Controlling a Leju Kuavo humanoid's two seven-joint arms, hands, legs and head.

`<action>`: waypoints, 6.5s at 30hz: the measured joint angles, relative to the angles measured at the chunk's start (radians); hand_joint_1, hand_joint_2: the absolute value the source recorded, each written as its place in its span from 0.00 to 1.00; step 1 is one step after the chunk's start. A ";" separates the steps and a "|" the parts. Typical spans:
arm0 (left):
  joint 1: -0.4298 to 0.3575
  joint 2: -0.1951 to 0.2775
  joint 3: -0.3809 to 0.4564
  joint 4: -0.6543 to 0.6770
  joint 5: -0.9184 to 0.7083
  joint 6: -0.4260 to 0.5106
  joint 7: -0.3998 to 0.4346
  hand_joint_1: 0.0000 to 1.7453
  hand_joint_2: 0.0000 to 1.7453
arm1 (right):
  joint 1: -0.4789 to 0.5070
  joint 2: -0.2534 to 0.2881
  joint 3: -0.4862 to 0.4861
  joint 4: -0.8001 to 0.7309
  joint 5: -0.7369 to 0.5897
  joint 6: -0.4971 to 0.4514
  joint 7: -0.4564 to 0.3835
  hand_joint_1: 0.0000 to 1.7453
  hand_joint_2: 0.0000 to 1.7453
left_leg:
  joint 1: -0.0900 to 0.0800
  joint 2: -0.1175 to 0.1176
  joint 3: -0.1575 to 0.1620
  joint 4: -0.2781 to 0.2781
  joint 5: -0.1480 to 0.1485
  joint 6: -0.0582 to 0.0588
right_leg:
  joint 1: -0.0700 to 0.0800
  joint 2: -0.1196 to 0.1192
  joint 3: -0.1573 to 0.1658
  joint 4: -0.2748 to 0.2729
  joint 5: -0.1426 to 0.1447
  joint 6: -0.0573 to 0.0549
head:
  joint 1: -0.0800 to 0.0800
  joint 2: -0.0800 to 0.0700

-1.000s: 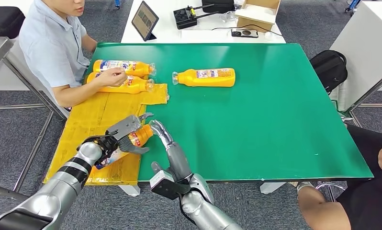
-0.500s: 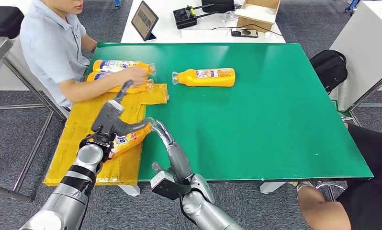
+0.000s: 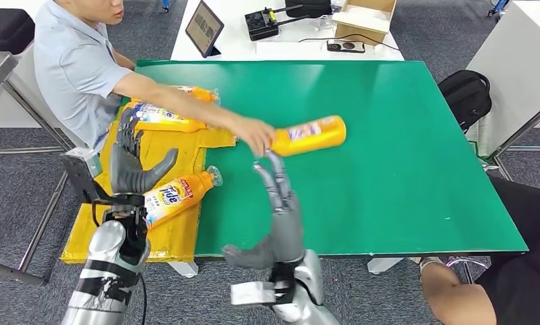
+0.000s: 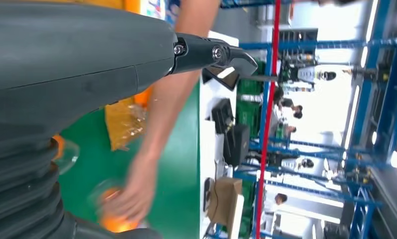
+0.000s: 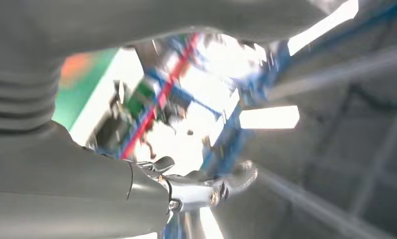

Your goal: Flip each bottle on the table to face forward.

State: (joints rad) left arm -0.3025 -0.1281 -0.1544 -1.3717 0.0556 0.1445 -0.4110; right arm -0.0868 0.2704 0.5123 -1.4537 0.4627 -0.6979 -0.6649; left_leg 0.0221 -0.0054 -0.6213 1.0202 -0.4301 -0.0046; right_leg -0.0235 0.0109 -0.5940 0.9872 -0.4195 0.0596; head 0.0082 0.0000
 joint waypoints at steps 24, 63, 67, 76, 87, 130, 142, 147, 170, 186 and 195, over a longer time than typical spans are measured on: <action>0.452 -0.043 0.120 -0.361 -0.294 0.189 -0.074 0.00 1.00 | 0.183 -0.160 -0.413 0.087 0.427 0.128 0.290 0.00 1.00 | 0.000 0.000 0.001 0.000 -0.001 0.000 | 0.000 0.000 0.001 -0.001 0.000 0.000 | 0.000 0.000; 0.367 -0.046 0.050 -0.292 -0.364 0.160 -0.018 0.00 1.00 | -0.223 -0.227 -0.373 0.540 0.607 0.293 0.538 0.00 1.00 | 0.000 0.000 0.001 0.000 0.000 0.000 | 0.000 0.000 0.001 -0.001 0.001 0.000 | 0.000 0.000; 0.358 -0.046 0.050 -0.280 -0.352 0.151 -0.016 0.00 1.00 | -0.255 -0.227 -0.357 0.558 0.623 0.292 0.548 0.00 1.00 | 0.000 0.000 0.001 0.000 0.000 0.000 | 0.000 0.000 0.001 -0.001 0.001 0.000 | 0.000 0.000; 0.344 -0.046 0.048 -0.262 -0.336 0.140 -0.008 0.00 1.00 | -0.316 -0.219 -0.338 0.637 0.606 0.357 0.569 0.00 1.00 | 0.000 0.000 0.001 0.000 0.000 0.000 | 0.000 0.000 0.001 0.000 0.001 0.000 | 0.000 0.000; 0.343 -0.046 0.049 -0.251 -0.317 0.129 0.014 0.00 1.00 | -0.396 -0.208 -0.312 0.778 0.610 0.439 0.623 0.25 1.00 | 0.000 0.001 0.003 0.000 0.000 0.000 | 0.000 0.000 0.002 -0.001 0.001 0.000 | 0.000 0.000; 0.453 -0.052 -0.065 -0.224 -0.007 -0.165 0.003 0.00 1.00 | -0.082 -0.079 -0.417 0.365 -0.116 0.353 0.061 1.00 1.00 | 0.000 0.000 0.004 0.000 -0.001 -0.001 | 0.000 0.000 0.004 -0.001 0.000 0.000 | 0.000 0.000; 0.467 -0.005 -0.227 -0.221 -0.067 -0.243 -0.031 0.00 1.00 | -0.054 -0.046 -0.389 0.259 -0.131 0.345 0.025 1.00 1.00 | 0.000 0.000 0.003 0.000 -0.001 -0.001 | 0.000 0.000 0.003 -0.001 0.000 0.000 | 0.000 0.000; 0.459 0.005 -0.258 -0.225 -0.083 -0.260 -0.043 0.00 1.00 | -0.064 -0.041 -0.335 0.286 -0.061 0.371 0.033 1.00 1.00 | 0.000 0.000 0.002 0.000 -0.001 -0.001 | 0.000 0.000 0.003 -0.001 0.000 0.000 | 0.000 0.000; 0.402 0.004 -0.266 -0.216 0.054 -0.249 -0.007 0.00 1.00 | -0.212 0.023 -0.049 0.518 0.017 0.219 0.001 1.00 1.00 | 0.000 0.001 0.002 0.000 -0.001 -0.001 | 0.000 0.001 0.001 -0.001 0.000 0.000 | 0.000 0.000; 0.360 -0.053 -0.251 -0.272 0.094 -0.053 -0.066 0.00 1.00 | -0.194 0.049 0.072 0.580 -0.015 0.200 0.000 1.00 1.00 | 0.000 0.001 0.002 0.000 0.000 -0.001 | 0.000 0.000 0.001 -0.001 0.000 0.000 | 0.000 0.000; 0.352 -0.026 -0.250 -0.272 0.208 -0.195 -0.014 1.00 1.00 | -0.194 0.045 0.078 0.597 -0.037 0.198 0.000 1.00 1.00 | 0.000 0.001 0.002 0.000 0.000 -0.001 | 0.000 0.001 0.000 -0.001 0.000 0.000 | 0.000 0.000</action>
State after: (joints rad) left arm 0.0498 -0.1539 -0.4040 -1.6439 0.2633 -0.0509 -0.4252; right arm -0.2803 0.3157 0.5905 -0.8563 0.4256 -0.5004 -0.6645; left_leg 0.0222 -0.0042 -0.6195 1.0201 -0.4306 -0.0051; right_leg -0.0233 0.0115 -0.5939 0.9866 -0.4190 0.0596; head 0.0079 0.0000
